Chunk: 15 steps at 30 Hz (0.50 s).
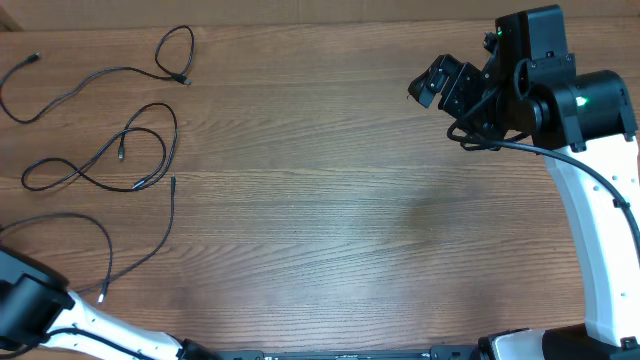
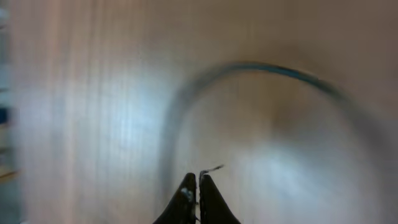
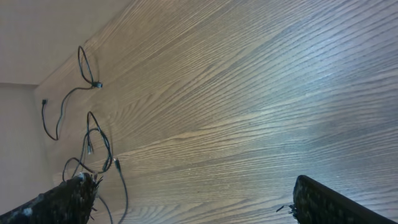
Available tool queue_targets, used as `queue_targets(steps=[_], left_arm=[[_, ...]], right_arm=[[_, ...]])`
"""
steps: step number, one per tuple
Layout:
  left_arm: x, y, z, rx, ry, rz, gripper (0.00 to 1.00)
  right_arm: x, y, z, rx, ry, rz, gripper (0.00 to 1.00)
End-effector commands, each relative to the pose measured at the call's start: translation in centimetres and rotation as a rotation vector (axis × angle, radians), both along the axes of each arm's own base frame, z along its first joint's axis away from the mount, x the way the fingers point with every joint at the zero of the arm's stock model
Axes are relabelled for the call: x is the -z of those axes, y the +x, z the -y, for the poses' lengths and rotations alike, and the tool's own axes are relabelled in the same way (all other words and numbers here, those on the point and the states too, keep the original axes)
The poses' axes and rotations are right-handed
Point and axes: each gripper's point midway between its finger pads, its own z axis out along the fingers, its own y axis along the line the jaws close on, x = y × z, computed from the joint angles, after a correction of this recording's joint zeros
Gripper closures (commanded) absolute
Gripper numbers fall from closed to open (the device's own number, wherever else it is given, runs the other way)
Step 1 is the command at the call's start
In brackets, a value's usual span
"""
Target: Untangle cables
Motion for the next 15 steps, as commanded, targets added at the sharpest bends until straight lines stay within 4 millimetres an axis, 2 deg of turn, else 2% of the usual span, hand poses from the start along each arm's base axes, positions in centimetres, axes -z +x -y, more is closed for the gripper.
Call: queue_targets(steps=[1,4,6,7,10,13,14,15], left_arm=[[-7.8,9.8,4.4,0.257,-0.075,0.472,0.94],[-12.3,15.5,9.4,0.523,-0.143,0.726,0.89],[-14.6,17.4,12.4,0.623,-0.17,0.808,0.85],[-16.3,18.7,15.2,0.693,-0.189,0.847,0.84],[-18.8,19.9,20.6,0.832,-0.22,0.872,0.79],[-20.8,20.2,26.1,0.975,-0.245,0.87,0.71],[-22.2,19.9,29.9,1.072,-0.267,0.869,0.65],[-22.8,19.7,31.7,1.118,-0.277,0.87,0.63]], right_arm=[[-0.8,0.4,0.3,0.004,-0.011,0.028,0.0],[-0.7,0.3,0.3,0.004,-0.012,0.025,0.0],[-0.7,0.3,0.3,0.004,-0.012,0.024,0.0],[-0.7,0.2,0.3,0.004,-0.012,0.02,0.0],[-0.5,-0.1,0.4,0.004,-0.015,0.007,0.0],[-0.1,-0.6,0.5,-0.013,-0.03,-0.015,0.0],[0.1,-1.0,0.5,-0.043,-0.05,-0.02,0.0],[0.3,-1.3,0.6,-0.063,-0.064,-0.024,0.0]])
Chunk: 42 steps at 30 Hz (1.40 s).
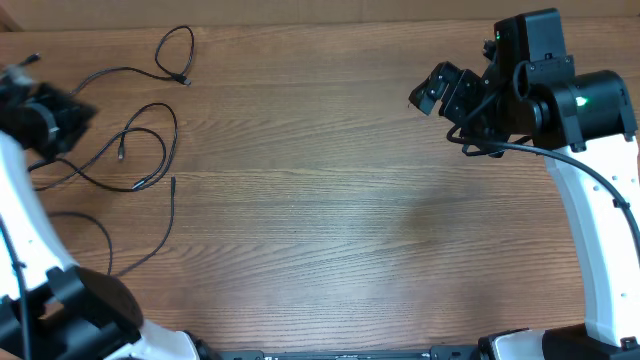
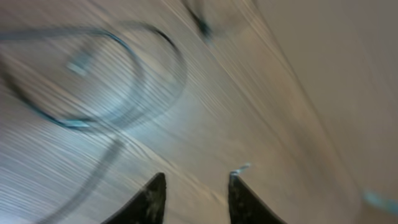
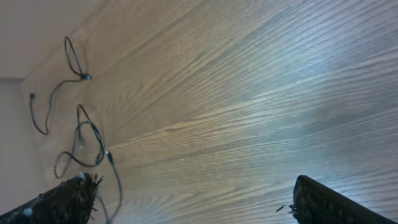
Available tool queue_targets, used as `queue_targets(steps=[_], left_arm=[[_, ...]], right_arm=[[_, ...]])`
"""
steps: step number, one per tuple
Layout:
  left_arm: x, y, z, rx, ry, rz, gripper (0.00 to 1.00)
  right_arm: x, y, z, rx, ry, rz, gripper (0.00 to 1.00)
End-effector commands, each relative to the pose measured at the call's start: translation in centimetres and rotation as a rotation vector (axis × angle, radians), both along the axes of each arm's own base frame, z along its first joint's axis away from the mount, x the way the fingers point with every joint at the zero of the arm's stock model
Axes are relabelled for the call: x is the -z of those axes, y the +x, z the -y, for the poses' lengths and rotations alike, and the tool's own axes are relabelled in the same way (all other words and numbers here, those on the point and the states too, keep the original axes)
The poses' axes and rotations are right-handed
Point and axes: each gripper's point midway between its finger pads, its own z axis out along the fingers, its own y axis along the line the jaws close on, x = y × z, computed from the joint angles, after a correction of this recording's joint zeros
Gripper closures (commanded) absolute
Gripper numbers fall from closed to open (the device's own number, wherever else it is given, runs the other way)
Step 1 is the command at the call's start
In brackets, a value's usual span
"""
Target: Untangle cables
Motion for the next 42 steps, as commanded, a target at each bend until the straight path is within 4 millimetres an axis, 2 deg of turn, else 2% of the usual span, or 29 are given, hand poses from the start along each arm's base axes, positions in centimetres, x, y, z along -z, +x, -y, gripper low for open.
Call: queue_targets(steps=[1,3,4,7,9,12,15,19,23,26,30,34,35,39,42], left_arm=[[-5.1,-0.9,8.4,0.25,0.041,0.12,0.58],[-6.2,-1.9,11.8,0.347,0.057,0.138,0.22],[-6.7,-2.6,13.5,0.393,0.059,0.142,0.12],[-7.8,-4.8,18.0,0.51,0.057,0.151,0.0],[-8.5,-6.3,20.4,0.575,0.065,0.159,0.0],[-9.5,-8.2,22.5,0.638,0.106,0.18,0.0],[-10.5,-10.4,23.8,0.681,0.138,0.204,0.0],[-11.6,-13.4,24.3,0.706,0.167,0.225,0.0],[-11.7,-16.9,23.0,0.68,0.239,0.193,0.0],[-12.3,-19.5,22.5,0.674,0.253,0.21,0.0],[-13.6,-22.5,21.9,0.655,0.282,0.282,0.01],[-14.3,-25.8,21.4,0.642,0.298,0.35,0.0],[-14.5,-27.3,21.2,0.636,0.306,0.386,0.01],[-14.9,-29.8,20.7,0.619,0.325,0.463,0.0],[-14.9,-30.8,20.2,0.598,0.348,0.488,0.0]], right_arm=[[-0.4,-0.3,0.4,-0.065,-0.052,0.025,0.0],[-0.1,-0.8,0.5,-0.074,-0.06,0.002,0.0],[0.1,-1.2,0.6,-0.073,-0.063,-0.015,0.0],[0.6,-2.2,0.8,-0.075,-0.07,-0.061,0.0],[0.8,-2.6,0.9,-0.076,-0.073,-0.082,0.0],[0.8,-3.2,1.0,-0.076,-0.076,-0.097,0.0],[0.4,-4.3,1.2,-0.076,-0.077,-0.103,0.0],[-0.7,-6.0,1.6,-0.075,-0.086,-0.084,0.0],[-2.1,-8.2,2.6,-0.065,-0.142,-0.04,0.0],[-3.6,-10.0,2.4,-0.089,-0.139,0.013,0.0],[-5.5,-12.7,1.9,-0.134,-0.134,0.099,0.0],[-6.7,-15.5,2.8,-0.15,-0.173,0.175,0.0],[-7.0,-16.8,3.4,-0.149,-0.175,0.214,0.0],[-6.9,-19.1,4.8,-0.127,-0.176,0.273,0.0],[-6.4,-20.2,5.2,-0.122,-0.162,0.311,0.0]])
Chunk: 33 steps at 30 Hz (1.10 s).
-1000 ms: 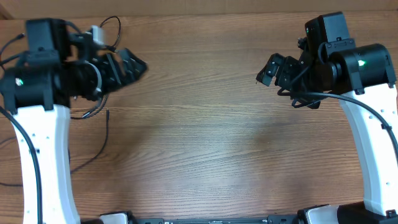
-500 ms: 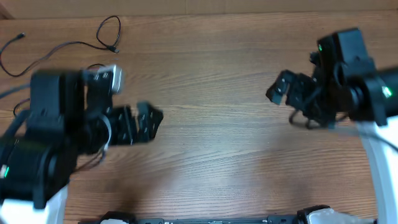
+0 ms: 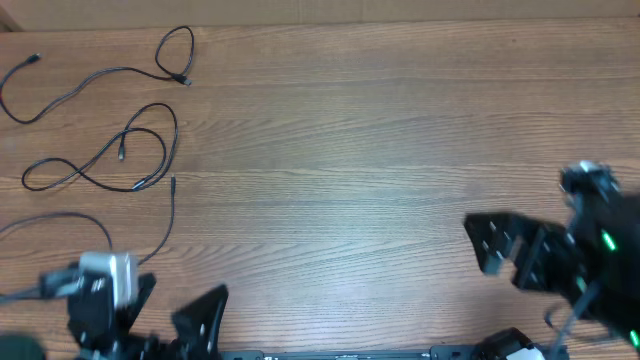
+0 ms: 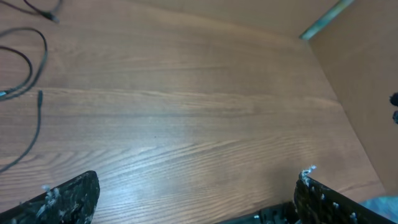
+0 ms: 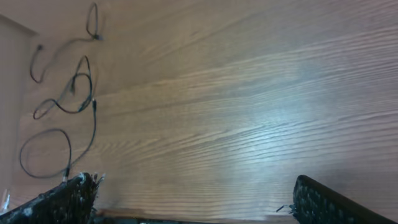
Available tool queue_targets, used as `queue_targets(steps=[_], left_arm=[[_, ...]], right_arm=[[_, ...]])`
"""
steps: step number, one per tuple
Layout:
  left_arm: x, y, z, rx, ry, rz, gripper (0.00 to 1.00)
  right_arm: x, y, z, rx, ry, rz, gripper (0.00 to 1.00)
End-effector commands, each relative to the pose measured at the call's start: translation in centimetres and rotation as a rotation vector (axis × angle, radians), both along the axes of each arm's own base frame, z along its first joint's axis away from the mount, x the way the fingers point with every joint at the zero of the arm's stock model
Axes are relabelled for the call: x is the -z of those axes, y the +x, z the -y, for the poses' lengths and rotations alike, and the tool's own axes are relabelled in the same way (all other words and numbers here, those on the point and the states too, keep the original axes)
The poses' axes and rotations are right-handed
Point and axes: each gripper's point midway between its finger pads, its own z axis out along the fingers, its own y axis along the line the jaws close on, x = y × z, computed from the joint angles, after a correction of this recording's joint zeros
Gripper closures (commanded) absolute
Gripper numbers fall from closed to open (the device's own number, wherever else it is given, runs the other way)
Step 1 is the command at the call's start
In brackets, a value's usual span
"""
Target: Untangle cables
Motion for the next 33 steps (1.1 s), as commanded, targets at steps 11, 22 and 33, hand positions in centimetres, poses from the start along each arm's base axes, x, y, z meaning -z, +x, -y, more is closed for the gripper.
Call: queue_targets(steps=[11,22,33], left_arm=[[1.2,-1.5,-1.1,-0.029,0.05,0.001,0.0],[1.2,-1.5,-1.1,-0.029,0.051,-0.001,0.0],[1.2,-1.5,-1.1,-0.029,0.051,-0.001,0.0]], right_arm=[[1.9,-2.4,1.5,0.015,-0.027,-0.004,0.0],[1.9,-2.4,1.5,0.014,-0.028,-0.004,0.0],[1.9,-2.0,2.2,0.042,-0.058,0.014,0.0]])
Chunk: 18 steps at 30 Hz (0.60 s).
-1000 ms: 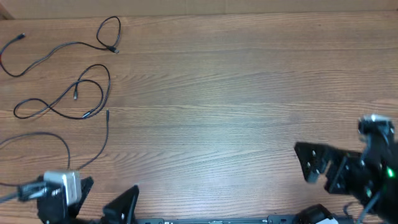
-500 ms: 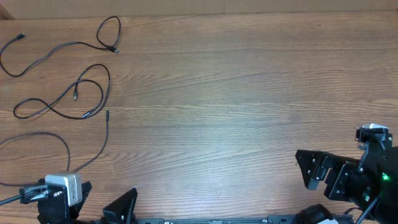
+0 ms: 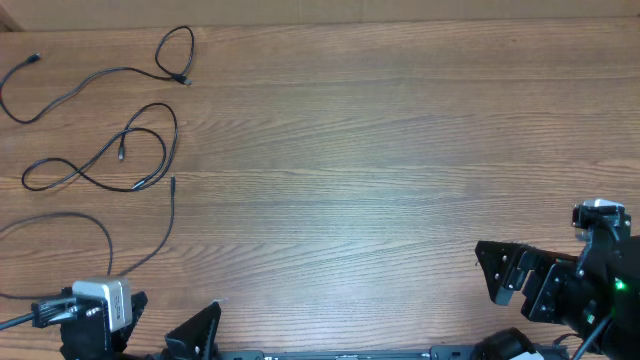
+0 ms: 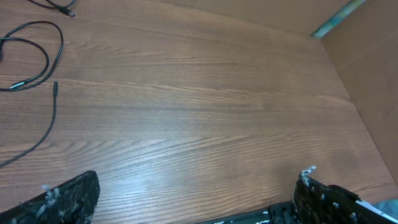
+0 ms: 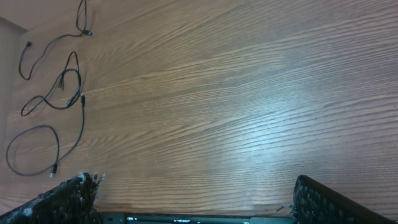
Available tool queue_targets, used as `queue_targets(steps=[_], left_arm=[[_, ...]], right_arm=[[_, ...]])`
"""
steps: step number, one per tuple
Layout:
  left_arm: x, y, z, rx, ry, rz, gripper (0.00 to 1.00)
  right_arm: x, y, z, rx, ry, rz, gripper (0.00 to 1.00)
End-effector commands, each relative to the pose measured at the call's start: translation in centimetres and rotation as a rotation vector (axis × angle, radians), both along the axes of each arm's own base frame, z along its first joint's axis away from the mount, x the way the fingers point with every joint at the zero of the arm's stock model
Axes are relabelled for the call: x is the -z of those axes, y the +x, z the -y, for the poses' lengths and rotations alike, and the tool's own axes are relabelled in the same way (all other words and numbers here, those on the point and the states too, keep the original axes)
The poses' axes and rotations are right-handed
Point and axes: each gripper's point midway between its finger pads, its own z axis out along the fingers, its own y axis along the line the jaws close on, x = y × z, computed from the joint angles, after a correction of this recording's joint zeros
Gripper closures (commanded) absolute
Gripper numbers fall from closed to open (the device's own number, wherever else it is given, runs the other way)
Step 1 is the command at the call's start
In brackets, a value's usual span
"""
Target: Untangle cables
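Three thin black cables lie apart at the table's left. The top cable (image 3: 100, 75) ends in a small loop, the middle cable (image 3: 100, 160) crosses itself in a loop, and the lower cable (image 3: 140, 255) curves toward the front edge. They show again in the right wrist view: top cable (image 5: 53, 40), middle cable (image 5: 62, 93), lower cable (image 5: 59, 146). My left gripper (image 3: 170, 320) is open at the front left, holding nothing, with its fingers (image 4: 62, 199) wide apart. My right gripper (image 3: 497, 272) is open at the front right, far from the cables.
The brown wooden table (image 3: 380, 170) fills the view. A black rail (image 3: 340, 354) runs along the front edge. A cardboard wall (image 4: 373, 68) stands at the right in the left wrist view.
Both arms have drawn a little further back toward the front edge, and both grippers stay open. The cables have not moved.
My left gripper was shut low at the front left while the right arm was raised at the back right. Then the left gripper was open at the far left by the middle cable. Later both arms were at the front edge, open. The cables lay the same throughout.
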Motion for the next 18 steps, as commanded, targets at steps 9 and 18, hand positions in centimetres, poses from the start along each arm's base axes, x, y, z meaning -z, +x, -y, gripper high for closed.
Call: queue_targets(steps=[9,18], left_arm=[[0.3,0.2,-0.2,0.004,0.025,-0.001,0.01],[0.3,0.2,-0.2,0.004,0.025,-0.001,0.0]], right_arm=[[-0.1,3.5,2.5,0.098,-0.127,0.14,0.0],[3.6,7.4,3.1,0.052,-0.189,0.349,0.0]])
